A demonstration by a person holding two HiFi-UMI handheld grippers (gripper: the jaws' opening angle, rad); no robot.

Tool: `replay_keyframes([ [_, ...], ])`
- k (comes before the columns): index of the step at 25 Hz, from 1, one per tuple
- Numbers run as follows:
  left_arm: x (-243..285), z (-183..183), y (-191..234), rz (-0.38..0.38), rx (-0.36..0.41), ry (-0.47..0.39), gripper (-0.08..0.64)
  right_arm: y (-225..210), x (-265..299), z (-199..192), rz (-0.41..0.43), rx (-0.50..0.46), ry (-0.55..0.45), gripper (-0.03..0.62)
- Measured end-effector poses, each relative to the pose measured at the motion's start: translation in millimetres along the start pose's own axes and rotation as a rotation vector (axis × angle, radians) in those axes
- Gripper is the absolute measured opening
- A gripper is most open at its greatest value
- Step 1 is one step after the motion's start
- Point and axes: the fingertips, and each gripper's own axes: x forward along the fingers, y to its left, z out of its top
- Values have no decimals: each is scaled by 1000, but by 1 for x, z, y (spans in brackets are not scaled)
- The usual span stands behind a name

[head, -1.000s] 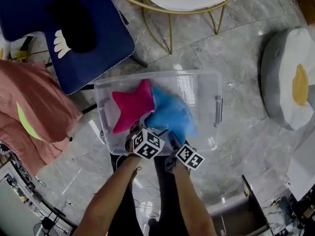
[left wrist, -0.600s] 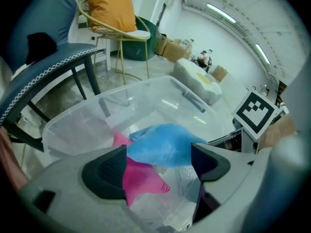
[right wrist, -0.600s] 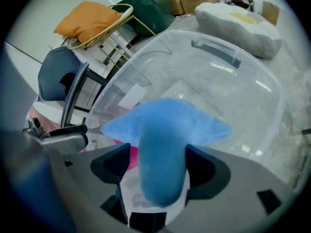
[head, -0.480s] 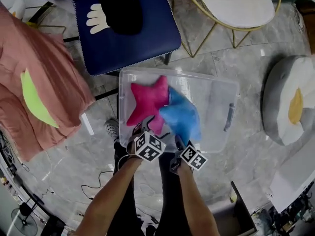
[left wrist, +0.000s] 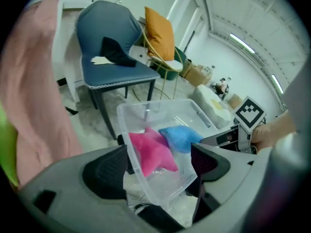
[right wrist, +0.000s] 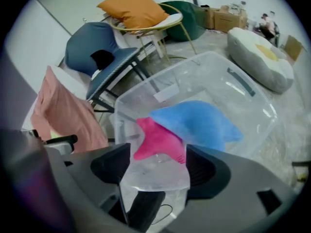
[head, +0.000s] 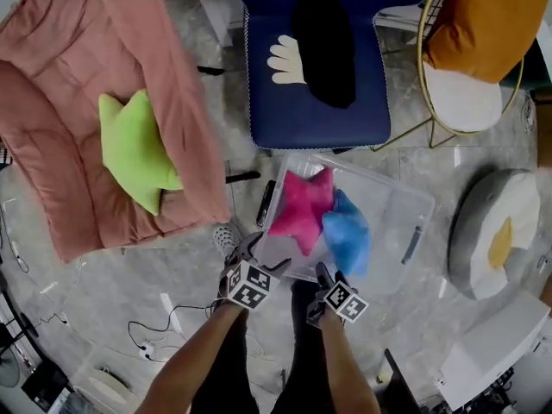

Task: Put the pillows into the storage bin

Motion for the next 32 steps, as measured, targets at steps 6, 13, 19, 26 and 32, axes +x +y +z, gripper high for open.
replay_keyframes([
  [6, -71, -27, 78, 106, -228, -97, 403, 153, 0, -30, 178, -351, 58, 353],
  [13, -152, -62, 178, 263, -499, -255, 403, 315, -12, -83, 312, -852, 110, 353],
  [19, -202, -88, 264, 437, -880, -493, 403, 426, -34, -80, 361, -1241, 113, 353],
  [26, -222, -106, 317, 520, -923, -551, 403, 532, -19, -67, 181, -1875, -50, 358],
  [32, -208, -96, 336, 472, -914, -542, 405, 555, 37, -55, 62, -2026, 50, 437],
])
